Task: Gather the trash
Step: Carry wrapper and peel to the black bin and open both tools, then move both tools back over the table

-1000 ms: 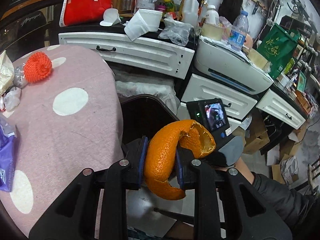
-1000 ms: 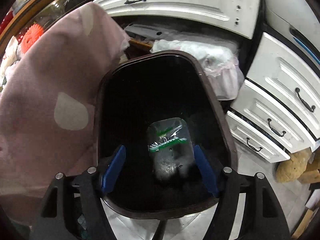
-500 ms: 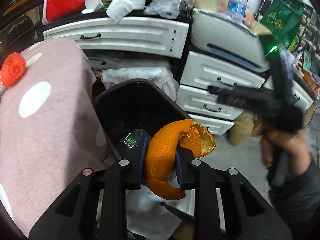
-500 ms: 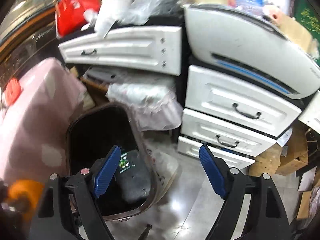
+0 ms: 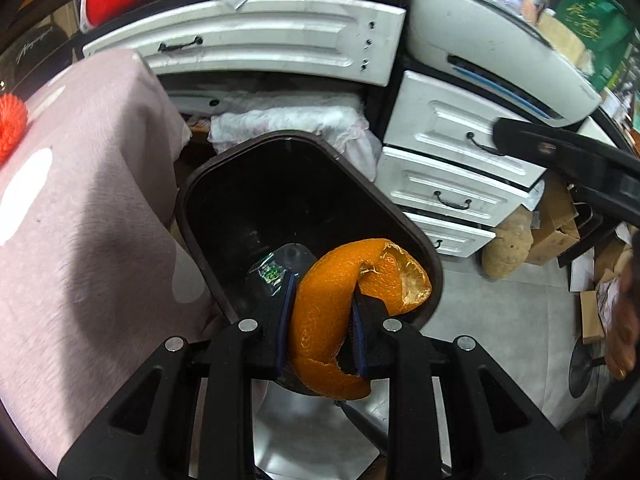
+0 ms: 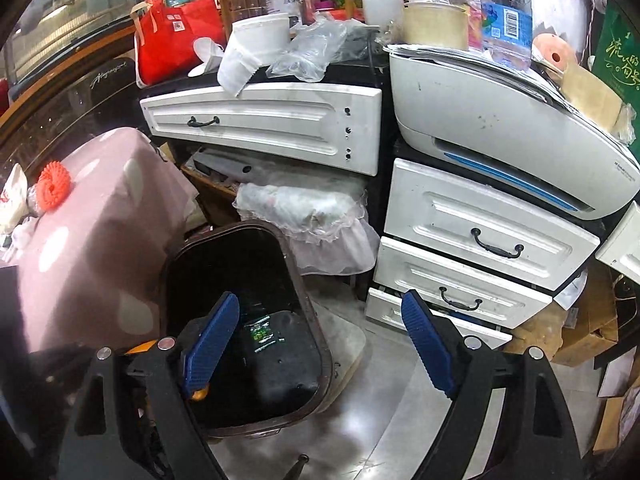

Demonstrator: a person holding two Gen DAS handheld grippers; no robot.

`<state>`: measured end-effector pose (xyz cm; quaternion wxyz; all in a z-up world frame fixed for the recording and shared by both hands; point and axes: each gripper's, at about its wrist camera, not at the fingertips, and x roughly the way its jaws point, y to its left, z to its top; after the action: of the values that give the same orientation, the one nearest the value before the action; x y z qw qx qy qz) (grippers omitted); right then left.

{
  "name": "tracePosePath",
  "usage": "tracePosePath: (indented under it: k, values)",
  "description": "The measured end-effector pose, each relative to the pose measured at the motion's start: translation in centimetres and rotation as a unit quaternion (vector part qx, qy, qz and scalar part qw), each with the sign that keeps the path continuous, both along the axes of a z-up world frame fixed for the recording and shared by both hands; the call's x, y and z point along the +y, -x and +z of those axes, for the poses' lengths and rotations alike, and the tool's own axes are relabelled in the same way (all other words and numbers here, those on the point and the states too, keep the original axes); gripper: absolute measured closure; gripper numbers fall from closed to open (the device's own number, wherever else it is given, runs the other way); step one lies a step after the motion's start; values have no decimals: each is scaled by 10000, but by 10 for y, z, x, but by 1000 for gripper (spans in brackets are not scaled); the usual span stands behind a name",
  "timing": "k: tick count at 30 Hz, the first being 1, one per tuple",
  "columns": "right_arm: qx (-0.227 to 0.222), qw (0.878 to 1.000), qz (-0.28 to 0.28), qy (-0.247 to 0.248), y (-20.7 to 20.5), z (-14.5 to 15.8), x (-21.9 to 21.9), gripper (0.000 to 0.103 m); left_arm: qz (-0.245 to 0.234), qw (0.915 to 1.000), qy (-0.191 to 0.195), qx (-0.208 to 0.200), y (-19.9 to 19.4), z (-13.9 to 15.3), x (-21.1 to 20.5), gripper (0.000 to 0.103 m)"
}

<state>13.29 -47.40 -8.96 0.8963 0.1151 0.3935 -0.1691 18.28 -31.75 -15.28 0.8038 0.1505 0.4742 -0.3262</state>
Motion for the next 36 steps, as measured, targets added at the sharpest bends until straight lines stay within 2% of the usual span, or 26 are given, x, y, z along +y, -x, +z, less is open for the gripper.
tracePosePath:
  k: [5, 7, 8, 9, 11, 12, 17, 22, 25, 29, 36]
  values:
    - [50, 10000, 40, -21, 2, -2, 4, 21, 11, 9998, -112, 152, -7, -12, -7, 77]
    - [54, 10000, 40, -8, 3, -1, 4, 19, -37, 9997, -80, 249, -7, -15, -9, 71]
    - [45, 10000, 33, 2, 4, -1, 4, 17, -73, 9996, -45, 271, -6, -16, -10, 62]
    - [38, 10000, 17, 10, 5, 0, 4, 14, -105, 9996, -28, 257, -4, -15, -11, 45]
    - [0, 10000, 5, -16, 5, 1, 3, 13, -125, 9998, 43, 117, 1, -10, -11, 23]
    - [-35, 10000, 4, -41, 6, 2, 2, 13, -148, 9998, 124, 50, 3, -7, -9, 20]
    - [-191, 9998, 20, -65, 8, 8, 4, 9, -253, 9995, 211, 14, 13, 6, 0, 15]
    - [-262, 9996, 109, -17, 8, 13, 11, 8, -262, 9981, 562, -43, 31, 31, 21, 10]
    - [-315, 9994, 171, -33, 7, 16, 15, 8, -278, 9969, 692, -240, 45, 50, 36, 10]
    - [-463, 9985, 297, 9, 7, 25, 25, 8, -287, 9945, 686, -732, 61, 74, 57, 10]
    - [-775, 9955, 546, 33, 9, 47, 47, 6, 103, 9886, 878, -1221, 71, 105, 106, 9]
